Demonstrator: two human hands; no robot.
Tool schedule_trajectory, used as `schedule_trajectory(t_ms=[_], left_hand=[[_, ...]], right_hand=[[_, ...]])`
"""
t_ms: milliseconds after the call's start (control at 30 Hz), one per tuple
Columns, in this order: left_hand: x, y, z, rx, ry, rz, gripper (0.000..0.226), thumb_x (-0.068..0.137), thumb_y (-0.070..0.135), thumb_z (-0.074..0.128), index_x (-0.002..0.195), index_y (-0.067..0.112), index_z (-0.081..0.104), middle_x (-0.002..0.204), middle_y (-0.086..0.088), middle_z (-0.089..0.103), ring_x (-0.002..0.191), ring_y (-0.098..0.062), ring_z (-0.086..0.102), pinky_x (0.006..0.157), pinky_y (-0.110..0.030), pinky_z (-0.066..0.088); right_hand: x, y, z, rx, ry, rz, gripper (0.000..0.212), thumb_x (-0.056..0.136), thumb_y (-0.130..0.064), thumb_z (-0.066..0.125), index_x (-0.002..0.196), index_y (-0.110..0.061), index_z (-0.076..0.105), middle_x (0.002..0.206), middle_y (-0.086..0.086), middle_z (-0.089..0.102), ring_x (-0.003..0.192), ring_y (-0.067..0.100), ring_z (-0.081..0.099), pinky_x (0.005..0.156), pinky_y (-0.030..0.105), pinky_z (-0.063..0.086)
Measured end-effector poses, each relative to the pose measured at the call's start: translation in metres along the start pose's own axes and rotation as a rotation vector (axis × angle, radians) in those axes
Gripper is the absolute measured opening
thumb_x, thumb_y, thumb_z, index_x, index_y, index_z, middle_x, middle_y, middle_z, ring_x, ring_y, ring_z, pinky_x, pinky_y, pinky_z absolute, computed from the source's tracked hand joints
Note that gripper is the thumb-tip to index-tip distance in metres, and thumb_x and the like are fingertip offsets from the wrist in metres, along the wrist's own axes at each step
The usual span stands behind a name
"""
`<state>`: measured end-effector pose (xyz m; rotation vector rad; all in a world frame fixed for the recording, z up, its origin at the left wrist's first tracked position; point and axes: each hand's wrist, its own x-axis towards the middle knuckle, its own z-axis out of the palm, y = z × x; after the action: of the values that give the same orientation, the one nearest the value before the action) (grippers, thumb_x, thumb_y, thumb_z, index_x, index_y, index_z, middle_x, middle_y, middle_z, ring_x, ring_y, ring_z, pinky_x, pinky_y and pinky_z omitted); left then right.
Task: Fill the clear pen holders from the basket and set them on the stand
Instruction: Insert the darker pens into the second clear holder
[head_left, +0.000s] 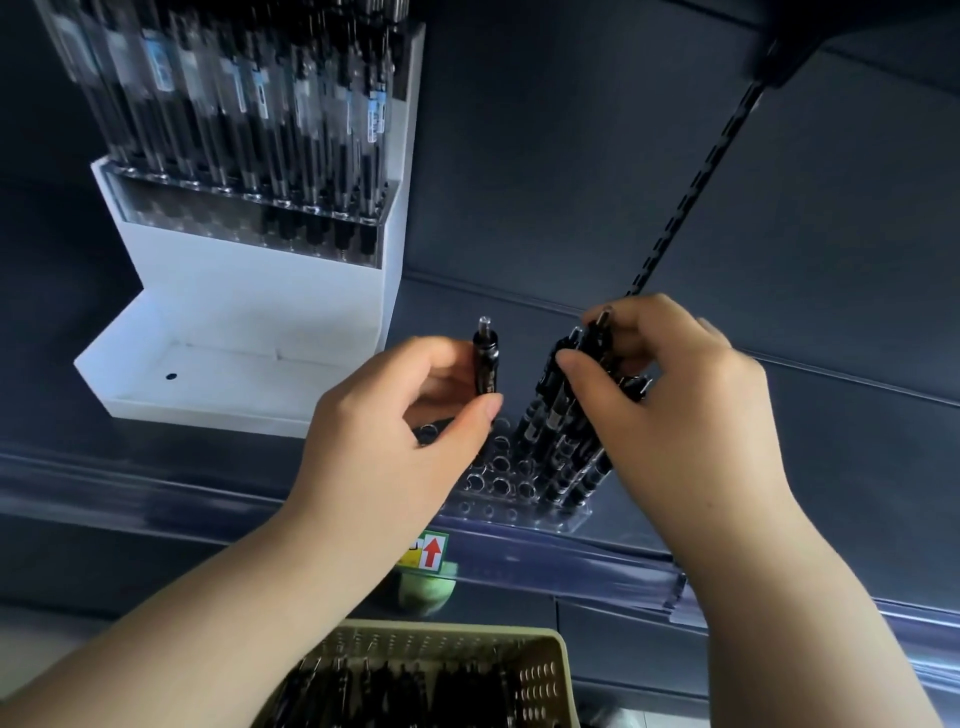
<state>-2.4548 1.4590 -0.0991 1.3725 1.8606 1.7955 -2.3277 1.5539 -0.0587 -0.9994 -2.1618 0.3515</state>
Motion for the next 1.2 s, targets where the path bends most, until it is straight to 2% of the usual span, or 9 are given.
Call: schedule_trajectory(t_ms=[133,233,333,467,600,700,867,1033,1200], left_hand=[[-0.001,-0.001,-0.002,-0.026,0.004,-0.014,0.022,0.073,0.022,0.069,0.090,0.035,0.062,0.089,0.022,0.068,0.082,0.009,0.064,0.069,0.001,0.042],[0.000,-0.001,-0.002,-0.037,0.006,-0.012,0.021,0.073,0.023,0.068,0.090,0.035,0.063,0.092,0.022,0.067,0.082,0.008,0.064,0.070,0.001,0.043],[0.001,-0.002,-0.001,-0.052,0.011,-0.018,0.022,0.074,0.021,0.069,0.089,0.036,0.062,0.090,0.022,0.068,0.081,0.007,0.065,0.070,0.000,0.044],[0.002,-0.004,0.000,-0.076,0.017,-0.030,0.022,0.074,0.019,0.069,0.089,0.033,0.063,0.089,0.020,0.069,0.081,0.005,0.065,0.070,-0.001,0.045],[0.001,-0.005,0.003,-0.106,-0.011,-0.013,0.022,0.075,0.019,0.070,0.092,0.031,0.065,0.088,0.017,0.070,0.082,0.004,0.066,0.071,-0.002,0.046],[0.000,-0.005,0.005,-0.143,-0.029,0.000,0.021,0.075,0.018,0.071,0.092,0.029,0.066,0.085,0.013,0.071,0.081,0.000,0.067,0.071,-0.006,0.048],[-0.001,-0.004,0.009,-0.148,-0.038,0.021,0.024,0.075,0.018,0.072,0.092,0.033,0.065,0.086,0.014,0.070,0.081,0.001,0.067,0.071,-0.005,0.048],[-0.002,-0.009,0.016,-0.212,-0.076,0.007,0.022,0.074,0.021,0.072,0.093,0.029,0.067,0.084,0.009,0.071,0.079,-0.004,0.068,0.072,-0.012,0.051],[-0.001,-0.011,0.023,-0.131,-0.125,0.079,0.026,0.074,0.019,0.074,0.098,0.027,0.067,0.086,0.010,0.071,0.079,-0.002,0.067,0.074,-0.012,0.052]], right_hand=[[-0.001,-0.001,0.001,0.007,0.016,-0.021,0.020,0.076,-0.031,0.071,0.093,-0.027,0.064,0.077,-0.015,0.057,0.082,0.011,0.055,0.067,0.010,0.039],[-0.001,0.000,0.001,-0.011,0.029,-0.041,0.022,0.076,-0.031,0.071,0.096,-0.026,0.065,0.076,-0.012,0.060,0.084,0.012,0.056,0.067,0.019,0.041],[0.000,0.002,0.001,0.003,0.045,-0.054,0.025,0.078,-0.026,0.072,0.101,-0.025,0.063,0.071,-0.024,0.058,0.084,0.013,0.055,0.072,0.024,0.041],[0.001,0.003,0.002,-0.012,0.061,-0.094,0.021,0.079,-0.018,0.072,0.098,-0.022,0.066,0.070,-0.029,0.053,0.083,0.015,0.056,0.075,0.034,0.046],[0.001,0.001,0.005,-0.011,0.056,-0.105,0.018,0.078,-0.021,0.073,0.095,-0.021,0.068,0.071,-0.023,0.055,0.083,0.016,0.058,0.077,0.045,0.048],[0.002,0.001,0.000,-0.025,0.052,-0.115,0.019,0.078,-0.023,0.073,0.096,-0.023,0.068,0.071,-0.023,0.057,0.084,0.016,0.057,0.078,0.046,0.047],[0.002,0.004,-0.005,0.000,-0.023,-0.118,0.020,0.078,-0.015,0.070,0.094,-0.027,0.069,0.074,-0.026,0.058,0.085,0.010,0.055,0.083,0.044,0.046],[0.003,0.004,0.001,0.008,0.035,-0.118,0.017,0.076,-0.014,0.072,0.091,-0.023,0.070,0.071,-0.021,0.056,0.086,0.014,0.059,0.080,0.046,0.047],[0.004,0.004,0.004,0.050,0.052,-0.111,0.016,0.075,-0.015,0.073,0.089,-0.022,0.070,0.071,-0.027,0.053,0.084,0.013,0.062,0.080,0.046,0.048]])
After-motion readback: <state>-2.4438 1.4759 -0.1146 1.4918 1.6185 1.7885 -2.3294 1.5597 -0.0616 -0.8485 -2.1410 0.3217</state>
